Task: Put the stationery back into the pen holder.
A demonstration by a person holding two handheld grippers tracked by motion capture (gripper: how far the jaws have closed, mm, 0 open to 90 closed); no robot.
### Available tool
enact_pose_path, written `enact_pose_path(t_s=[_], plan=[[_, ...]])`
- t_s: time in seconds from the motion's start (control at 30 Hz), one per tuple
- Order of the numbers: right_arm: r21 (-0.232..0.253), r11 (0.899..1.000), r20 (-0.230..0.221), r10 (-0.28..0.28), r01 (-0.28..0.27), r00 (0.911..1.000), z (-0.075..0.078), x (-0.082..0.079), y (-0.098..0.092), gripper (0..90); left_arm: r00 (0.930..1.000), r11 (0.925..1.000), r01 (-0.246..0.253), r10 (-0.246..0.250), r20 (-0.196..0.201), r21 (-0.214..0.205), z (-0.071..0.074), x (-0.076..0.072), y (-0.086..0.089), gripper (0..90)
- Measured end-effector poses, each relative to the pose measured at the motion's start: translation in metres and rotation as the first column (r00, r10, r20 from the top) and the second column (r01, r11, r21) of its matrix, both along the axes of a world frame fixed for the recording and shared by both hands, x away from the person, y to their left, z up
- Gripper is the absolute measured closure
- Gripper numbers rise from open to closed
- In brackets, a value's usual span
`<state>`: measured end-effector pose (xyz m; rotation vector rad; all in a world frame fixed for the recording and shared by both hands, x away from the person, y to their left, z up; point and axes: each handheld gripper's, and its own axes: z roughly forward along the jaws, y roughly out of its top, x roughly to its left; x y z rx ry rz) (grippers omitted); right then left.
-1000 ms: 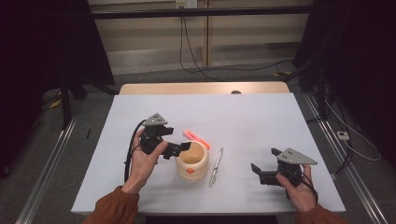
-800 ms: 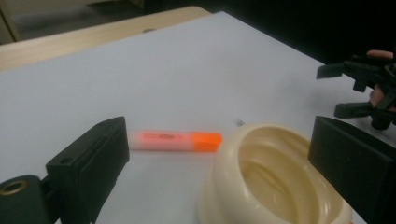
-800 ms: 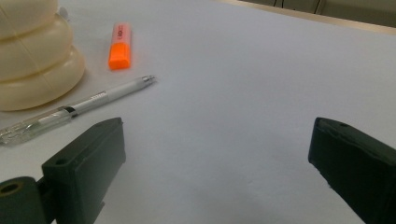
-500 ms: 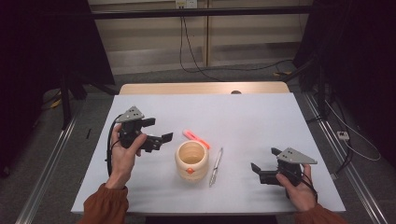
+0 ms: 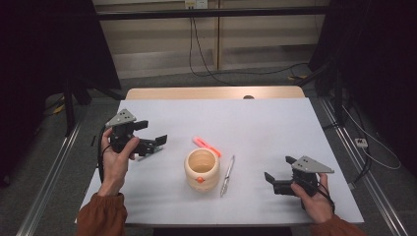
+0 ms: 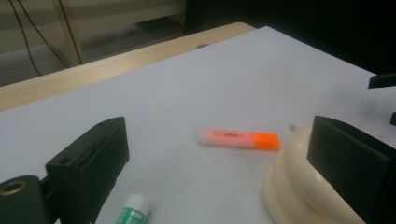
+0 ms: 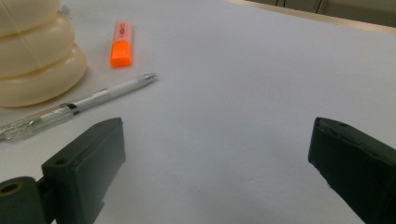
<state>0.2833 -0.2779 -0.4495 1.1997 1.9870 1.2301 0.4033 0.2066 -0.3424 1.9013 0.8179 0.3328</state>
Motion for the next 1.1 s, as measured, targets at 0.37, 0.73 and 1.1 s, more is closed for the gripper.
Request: enact_pose_path(t_s=[0.37, 0.73, 1.1], plan=[[0.001, 1.0, -0.003, -0.003, 0.003, 1.0, 0.0, 0.002, 0.002, 3.5, 0.999, 0.9973, -0.045, 0.045, -0.008, 0.058, -0.007, 0.01, 0.02, 5.3], [-0.002, 1.0, -0.001, 0.008, -0.008, 1.0, 0.0, 0.001, 0.002, 3.5, 0.9896, 0.9898, 0.014, 0.006, -0.143, 0.142, -0.018, 0.026, 0.033, 8.9], [-0.004, 1.0, -0.001, 0.015, -0.015, 0.9999, -0.001, 0.001, 0.002, 3.6, 0.9821, 0.9769, -0.003, 0.044, -0.183, 0.214, -0.034, 0.036, 0.04, 10.7]])
